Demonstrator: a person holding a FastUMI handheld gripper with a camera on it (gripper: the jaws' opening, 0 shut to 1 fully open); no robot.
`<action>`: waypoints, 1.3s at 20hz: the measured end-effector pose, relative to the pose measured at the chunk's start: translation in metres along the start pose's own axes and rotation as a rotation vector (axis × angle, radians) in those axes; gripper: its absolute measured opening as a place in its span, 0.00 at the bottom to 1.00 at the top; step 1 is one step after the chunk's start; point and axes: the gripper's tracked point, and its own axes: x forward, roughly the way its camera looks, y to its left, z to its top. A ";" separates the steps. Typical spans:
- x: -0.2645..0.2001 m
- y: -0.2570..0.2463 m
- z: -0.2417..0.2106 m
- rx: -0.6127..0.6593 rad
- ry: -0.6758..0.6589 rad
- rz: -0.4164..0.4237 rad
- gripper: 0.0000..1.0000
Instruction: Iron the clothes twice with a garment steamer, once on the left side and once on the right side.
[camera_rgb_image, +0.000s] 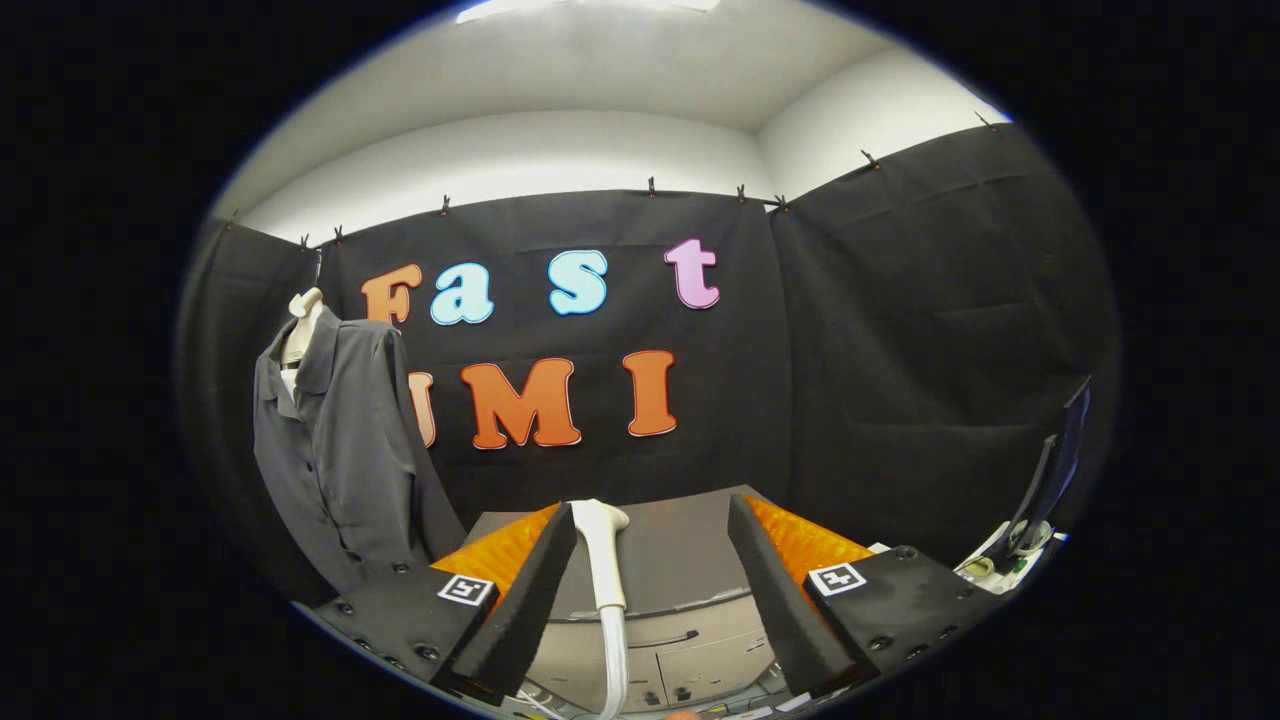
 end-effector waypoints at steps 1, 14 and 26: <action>0.003 -0.001 0.000 -0.005 0.002 0.001 0.99; 0.049 0.023 -0.016 -0.005 0.099 0.092 0.99; 0.120 0.069 -0.046 -0.060 0.269 0.184 0.99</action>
